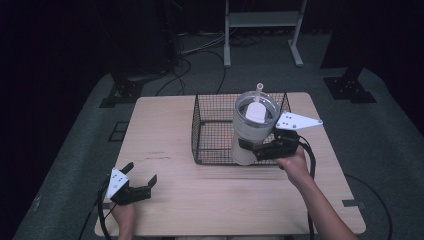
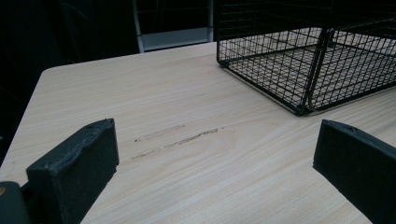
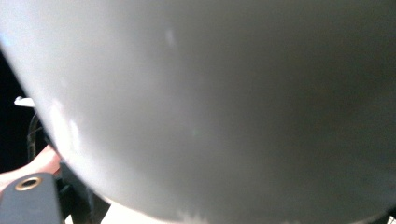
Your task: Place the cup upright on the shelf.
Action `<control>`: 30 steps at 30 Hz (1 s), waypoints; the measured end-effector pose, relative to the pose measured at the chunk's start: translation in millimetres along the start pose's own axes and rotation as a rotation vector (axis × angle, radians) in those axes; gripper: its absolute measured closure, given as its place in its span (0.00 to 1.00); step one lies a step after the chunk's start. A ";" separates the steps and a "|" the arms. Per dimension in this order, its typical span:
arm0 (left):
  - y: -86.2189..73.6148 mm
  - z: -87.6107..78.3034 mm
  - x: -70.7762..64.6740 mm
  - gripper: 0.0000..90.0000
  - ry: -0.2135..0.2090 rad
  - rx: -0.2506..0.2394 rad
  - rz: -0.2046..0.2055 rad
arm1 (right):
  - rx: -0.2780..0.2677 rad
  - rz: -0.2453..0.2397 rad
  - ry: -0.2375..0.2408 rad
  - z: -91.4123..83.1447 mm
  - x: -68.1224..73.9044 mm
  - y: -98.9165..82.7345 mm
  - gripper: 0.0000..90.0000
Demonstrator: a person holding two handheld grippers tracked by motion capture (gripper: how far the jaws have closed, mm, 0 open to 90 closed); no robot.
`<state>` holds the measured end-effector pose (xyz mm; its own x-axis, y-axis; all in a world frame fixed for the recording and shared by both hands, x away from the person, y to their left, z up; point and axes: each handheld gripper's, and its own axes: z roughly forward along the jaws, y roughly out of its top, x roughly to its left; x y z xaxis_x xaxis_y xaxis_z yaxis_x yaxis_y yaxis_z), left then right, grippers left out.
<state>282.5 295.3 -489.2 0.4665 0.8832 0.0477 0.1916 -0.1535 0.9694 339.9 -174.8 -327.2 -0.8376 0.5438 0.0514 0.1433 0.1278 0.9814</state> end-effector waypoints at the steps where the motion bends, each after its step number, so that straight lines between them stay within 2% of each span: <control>1: 0.0 0.0 0.1 0.00 0.000 0.000 -0.001 | 0.000 0.006 0.002 2.9 -1.4 2.1 0.10; 4: 0.0 0.0 0.2 0.00 -0.001 -0.001 -0.001 | 0.005 0.009 0.002 11.5 -5.8 8.5 0.10; 8: -0.1 0.1 0.2 0.00 -0.002 -0.004 -0.002 | 0.016 -0.012 -0.017 22.7 -9.2 16.1 0.10; 12: -0.2 -0.6 -0.4 0.00 -0.002 -0.003 0.006 | 0.027 -0.016 -0.013 34.5 -15.7 20.9 0.10; 30: -0.5 -1.2 0.6 0.00 -0.005 -0.011 -0.003 | 0.023 0.004 -0.049 83.1 -42.0 24.8 0.10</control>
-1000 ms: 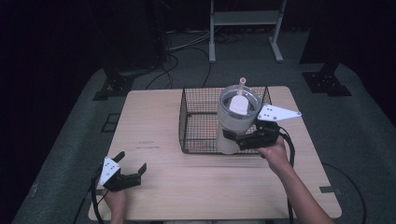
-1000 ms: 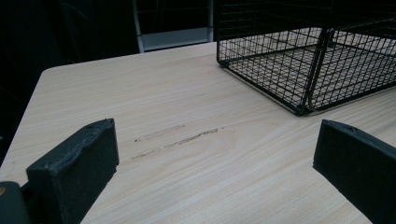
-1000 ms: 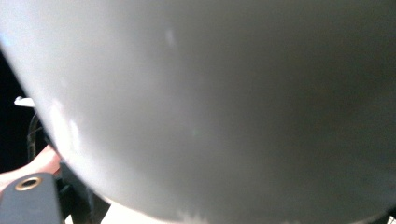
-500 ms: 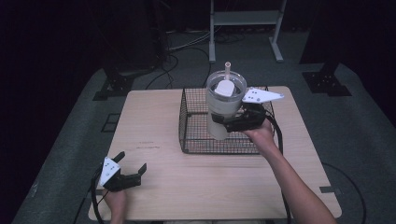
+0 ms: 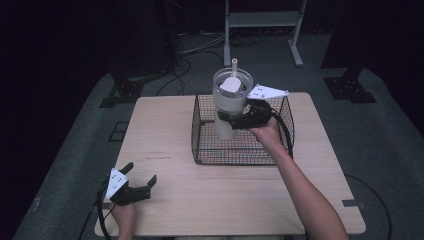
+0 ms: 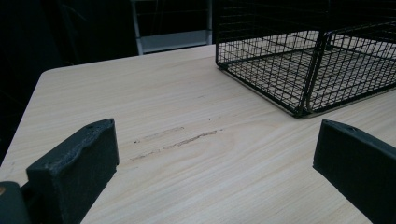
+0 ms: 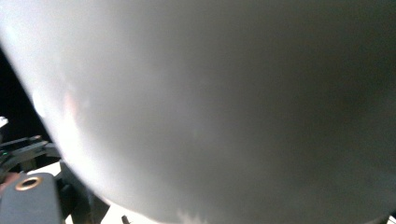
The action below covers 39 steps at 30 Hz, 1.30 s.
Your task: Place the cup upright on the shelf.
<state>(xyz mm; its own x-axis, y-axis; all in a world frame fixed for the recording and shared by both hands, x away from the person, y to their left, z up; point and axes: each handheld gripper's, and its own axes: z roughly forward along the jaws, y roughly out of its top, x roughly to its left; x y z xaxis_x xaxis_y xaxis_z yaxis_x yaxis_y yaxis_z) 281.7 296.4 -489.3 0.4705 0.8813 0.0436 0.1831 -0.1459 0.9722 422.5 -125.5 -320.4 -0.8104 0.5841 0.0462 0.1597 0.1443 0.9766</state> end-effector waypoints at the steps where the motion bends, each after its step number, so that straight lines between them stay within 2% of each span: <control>1: 0.0 0.0 0.1 0.00 0.000 0.000 0.002 | -0.001 -0.001 -0.004 2.6 -1.8 -0.3 0.10; 6: 0.0 -0.3 0.0 0.00 0.000 0.000 -0.004 | 0.008 0.021 -0.006 16.6 -10.0 -1.0 0.10; 9: -0.2 -0.9 -0.2 0.00 -0.001 -0.004 -0.004 | 0.013 -0.003 0.000 27.1 -16.8 -0.5 0.10; 13: -0.1 -1.2 0.5 0.00 -0.003 -0.006 -0.003 | 0.027 -0.008 -0.004 39.1 -24.5 -2.0 0.10; 18: -0.1 -1.4 0.6 0.00 -0.005 -0.007 -0.005 | 0.031 0.012 -0.003 51.5 -32.9 -7.3 0.10; 21: -0.1 -1.5 1.0 0.00 -0.006 -0.006 -0.006 | 0.028 0.027 -0.004 58.4 -35.5 -13.0 0.10; 26: -0.3 -2.1 0.9 0.00 -0.006 -0.010 -0.007 | 0.041 0.045 0.021 69.2 -39.2 -23.2 0.10; 29: -0.3 -2.4 1.3 0.00 -0.007 -0.012 -0.009 | 0.064 0.034 0.007 74.6 -41.7 -29.6 0.10; 34: -0.3 -2.3 1.2 0.00 -0.009 -0.012 -0.009 | 0.086 0.055 -0.001 80.9 -46.9 -41.7 0.10; 39: -0.5 -2.1 1.2 0.00 -0.010 -0.016 -0.009 | 0.114 0.050 -0.012 87.9 -50.6 -50.1 0.10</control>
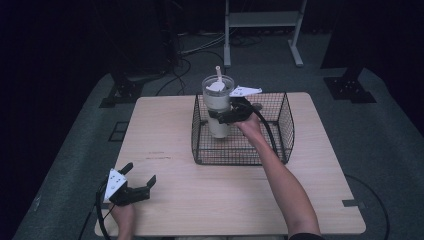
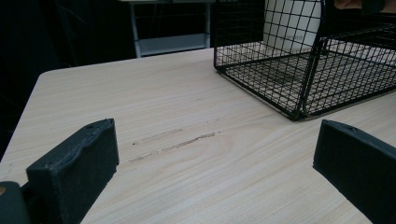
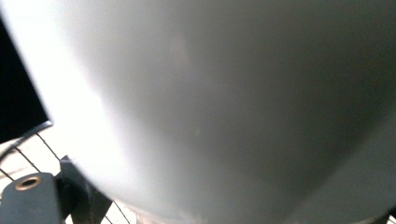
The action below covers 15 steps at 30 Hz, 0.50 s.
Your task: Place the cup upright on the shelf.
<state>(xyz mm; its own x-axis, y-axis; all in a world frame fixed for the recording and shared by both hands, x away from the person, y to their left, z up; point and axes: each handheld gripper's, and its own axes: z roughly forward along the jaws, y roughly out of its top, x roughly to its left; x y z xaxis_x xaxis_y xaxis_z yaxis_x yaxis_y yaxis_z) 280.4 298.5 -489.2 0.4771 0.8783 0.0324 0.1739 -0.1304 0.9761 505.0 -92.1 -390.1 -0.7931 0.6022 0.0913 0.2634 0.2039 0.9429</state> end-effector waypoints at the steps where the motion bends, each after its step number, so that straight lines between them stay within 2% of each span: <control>1: 0.0 0.0 -0.1 0.00 -0.001 -0.001 -0.001 | 0.005 -0.003 0.000 1.3 -1.1 -1.5 0.10; 15: -0.1 -0.3 0.2 0.00 -0.004 -0.005 -0.002 | 0.087 -0.018 0.001 14.6 -7.4 -11.6 0.10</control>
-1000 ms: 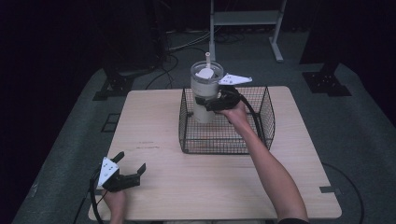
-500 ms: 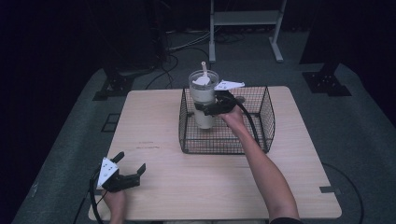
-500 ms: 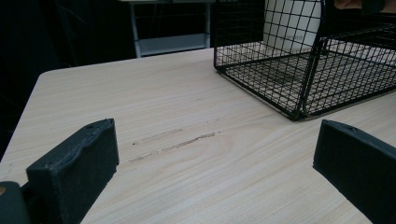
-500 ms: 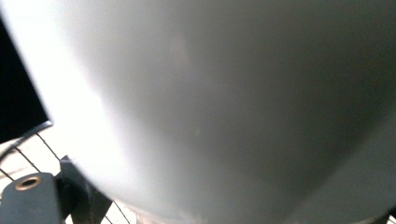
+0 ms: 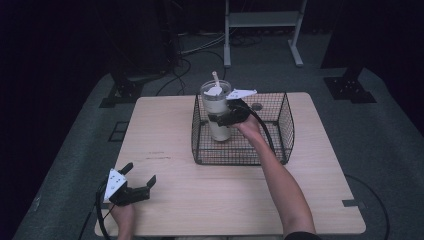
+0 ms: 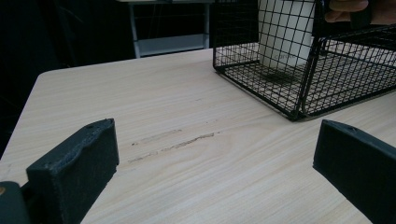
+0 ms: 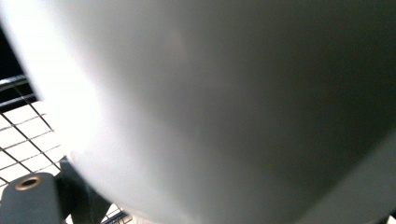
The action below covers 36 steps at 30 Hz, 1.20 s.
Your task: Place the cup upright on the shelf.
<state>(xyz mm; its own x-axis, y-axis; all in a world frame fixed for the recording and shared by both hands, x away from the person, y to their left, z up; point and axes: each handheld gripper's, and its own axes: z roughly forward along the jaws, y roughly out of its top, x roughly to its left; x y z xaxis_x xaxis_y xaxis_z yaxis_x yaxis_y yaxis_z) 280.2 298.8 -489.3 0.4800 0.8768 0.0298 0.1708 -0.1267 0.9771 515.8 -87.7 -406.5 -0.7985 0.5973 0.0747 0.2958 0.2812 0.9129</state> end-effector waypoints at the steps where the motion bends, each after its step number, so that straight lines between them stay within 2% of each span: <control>1: 0.0 -0.2 0.3 0.00 0.000 0.003 0.002 | 0.006 -0.003 0.001 0.7 -0.8 -0.4 0.10; 8: 0.0 -0.2 0.2 0.00 -0.002 0.001 -0.006 | 0.059 -0.018 0.009 6.1 -1.6 -2.9 0.10; 10: 0.0 -0.2 0.3 0.00 -0.002 0.000 -0.006 | 0.064 -0.015 0.015 7.4 -1.4 -3.3 0.10; 11: 0.0 -0.4 0.6 0.00 -0.003 0.001 -0.006 | 0.078 -0.011 0.033 10.1 -0.4 -3.7 0.10; 13: 0.0 -0.3 0.5 0.00 -0.004 -0.001 -0.007 | 0.076 -0.024 0.037 11.4 1.0 -3.7 0.10; 19: -0.2 -0.8 0.9 0.00 -0.005 -0.005 -0.009 | 0.080 -0.021 0.049 10.3 -0.8 -5.8 0.10; 26: -0.1 -0.5 0.6 0.00 -0.005 -0.004 -0.009 | 0.065 -0.078 0.055 7.1 2.2 -11.0 0.10; 30: -0.1 -0.5 0.5 0.00 -0.005 -0.004 -0.008 | 0.028 -0.114 0.045 6.9 5.2 -16.5 0.10; 36: -0.1 -0.6 0.6 0.00 -0.006 -0.004 -0.009 | 0.021 -0.137 0.055 4.0 5.6 -19.9 0.10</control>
<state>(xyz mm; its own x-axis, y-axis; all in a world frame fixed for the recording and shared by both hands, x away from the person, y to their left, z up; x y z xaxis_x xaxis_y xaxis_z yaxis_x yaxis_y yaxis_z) 280.0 299.6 -489.3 0.4835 0.8751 0.0196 0.1715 -0.1167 0.9783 507.6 -87.0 -425.9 -0.8594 0.5105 -0.0280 0.1922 0.3734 0.9076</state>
